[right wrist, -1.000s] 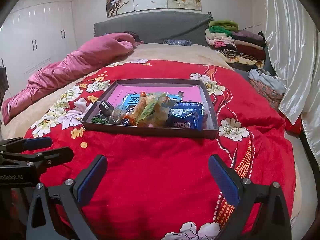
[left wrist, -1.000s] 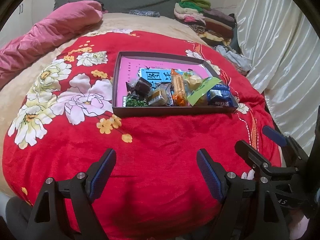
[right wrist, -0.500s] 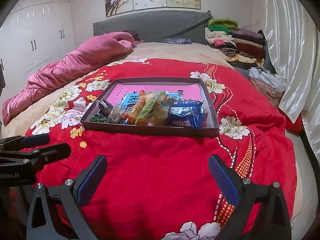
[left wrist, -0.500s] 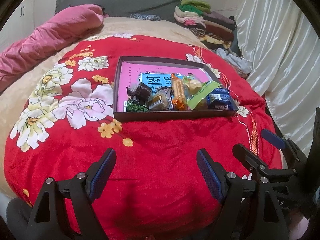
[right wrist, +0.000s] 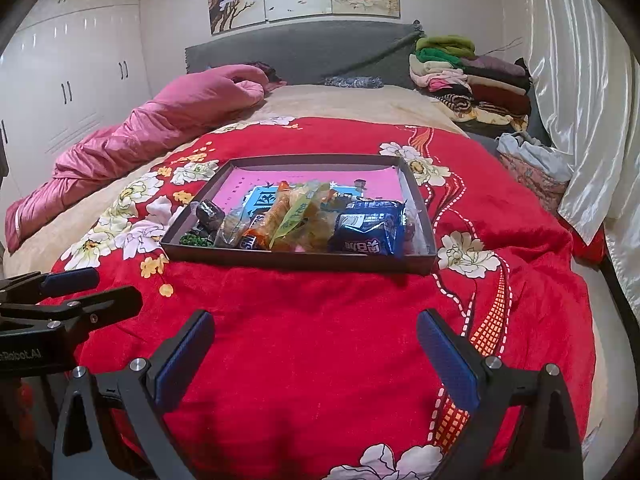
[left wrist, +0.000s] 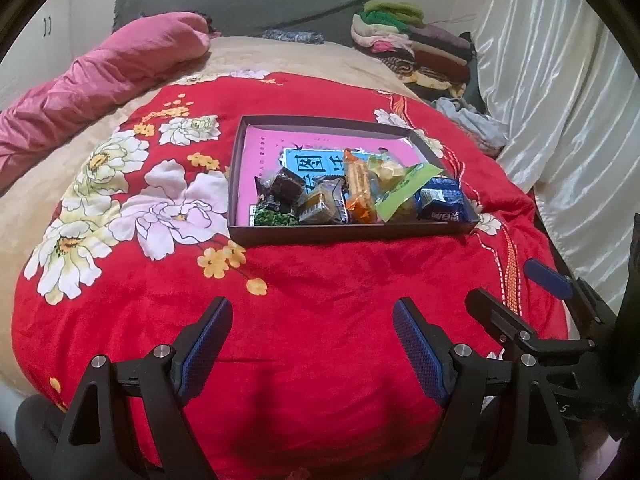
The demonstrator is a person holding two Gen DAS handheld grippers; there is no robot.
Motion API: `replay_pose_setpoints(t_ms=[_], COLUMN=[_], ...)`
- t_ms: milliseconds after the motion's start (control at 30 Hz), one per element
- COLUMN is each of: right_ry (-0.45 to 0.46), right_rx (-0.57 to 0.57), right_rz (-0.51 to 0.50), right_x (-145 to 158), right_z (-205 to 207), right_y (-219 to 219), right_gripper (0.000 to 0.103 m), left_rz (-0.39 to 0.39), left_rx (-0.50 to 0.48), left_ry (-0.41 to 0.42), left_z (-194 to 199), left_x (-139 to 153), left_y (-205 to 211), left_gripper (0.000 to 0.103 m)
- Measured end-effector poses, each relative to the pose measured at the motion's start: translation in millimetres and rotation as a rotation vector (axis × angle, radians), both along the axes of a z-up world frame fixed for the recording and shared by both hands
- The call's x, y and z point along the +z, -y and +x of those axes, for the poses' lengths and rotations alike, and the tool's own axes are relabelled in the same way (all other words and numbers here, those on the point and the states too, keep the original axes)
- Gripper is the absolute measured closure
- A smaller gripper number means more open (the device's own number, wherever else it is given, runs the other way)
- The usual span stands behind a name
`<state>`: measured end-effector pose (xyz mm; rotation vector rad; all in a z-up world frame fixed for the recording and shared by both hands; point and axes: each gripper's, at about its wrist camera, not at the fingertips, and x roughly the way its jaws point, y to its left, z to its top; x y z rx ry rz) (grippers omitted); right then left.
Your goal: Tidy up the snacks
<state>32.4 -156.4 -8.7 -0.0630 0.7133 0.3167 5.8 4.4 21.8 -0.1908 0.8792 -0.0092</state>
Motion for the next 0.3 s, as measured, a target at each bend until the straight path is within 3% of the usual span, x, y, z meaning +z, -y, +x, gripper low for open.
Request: replay_pose_setpoints(t_ms=[300], right_ry=[0.02], right_rx=[0.007], right_rz=[-0.011], right_x=[-0.1], right_z=[2.3], right_y=[-2.5], right_gripper=[0.001], left_rz=[-0.039], left_rx=[0.033], left_ry=[0.009], left_z=[7.6], left_x=[-4.4], left_y=[-9.4], left_gripper=[0.019])
